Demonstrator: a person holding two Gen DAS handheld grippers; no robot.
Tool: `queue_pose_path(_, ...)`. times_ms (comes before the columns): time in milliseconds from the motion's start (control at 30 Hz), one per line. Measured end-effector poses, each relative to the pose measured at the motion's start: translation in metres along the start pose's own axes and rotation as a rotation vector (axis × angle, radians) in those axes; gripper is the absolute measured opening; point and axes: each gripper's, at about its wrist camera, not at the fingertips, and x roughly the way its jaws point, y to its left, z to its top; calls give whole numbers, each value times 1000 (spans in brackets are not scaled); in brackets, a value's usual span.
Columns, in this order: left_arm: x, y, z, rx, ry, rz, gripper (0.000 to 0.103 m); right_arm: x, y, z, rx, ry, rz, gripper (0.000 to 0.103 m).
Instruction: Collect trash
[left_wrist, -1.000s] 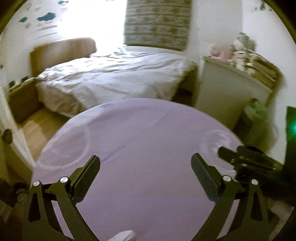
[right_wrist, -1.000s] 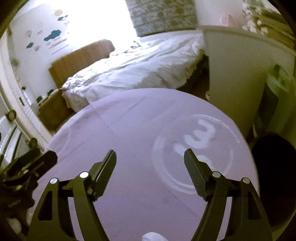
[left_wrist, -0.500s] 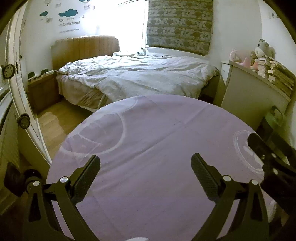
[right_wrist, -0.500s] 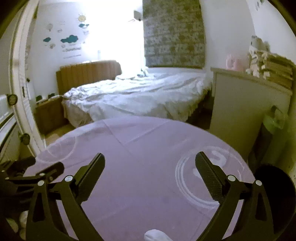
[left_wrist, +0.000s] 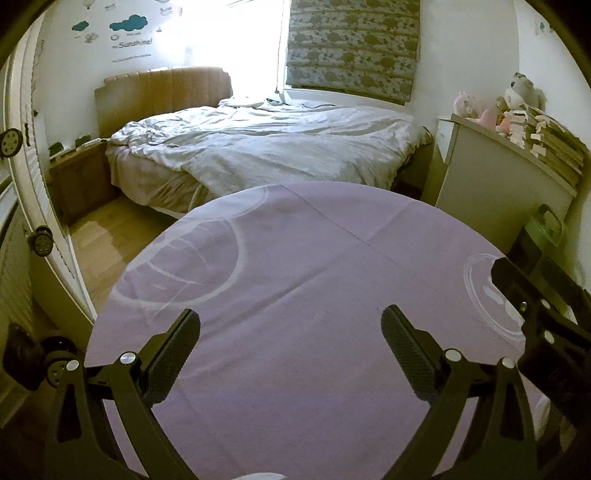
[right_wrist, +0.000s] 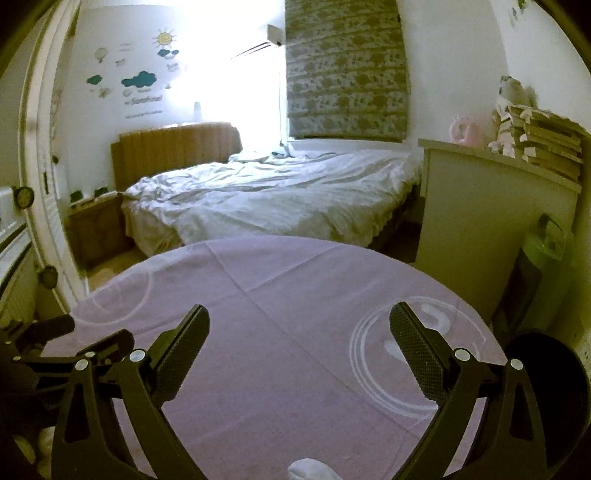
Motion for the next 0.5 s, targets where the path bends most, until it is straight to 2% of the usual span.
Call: queue_pose_path(500,4,2,2,8,19,1,98,2,0,0,2,6,11,96)
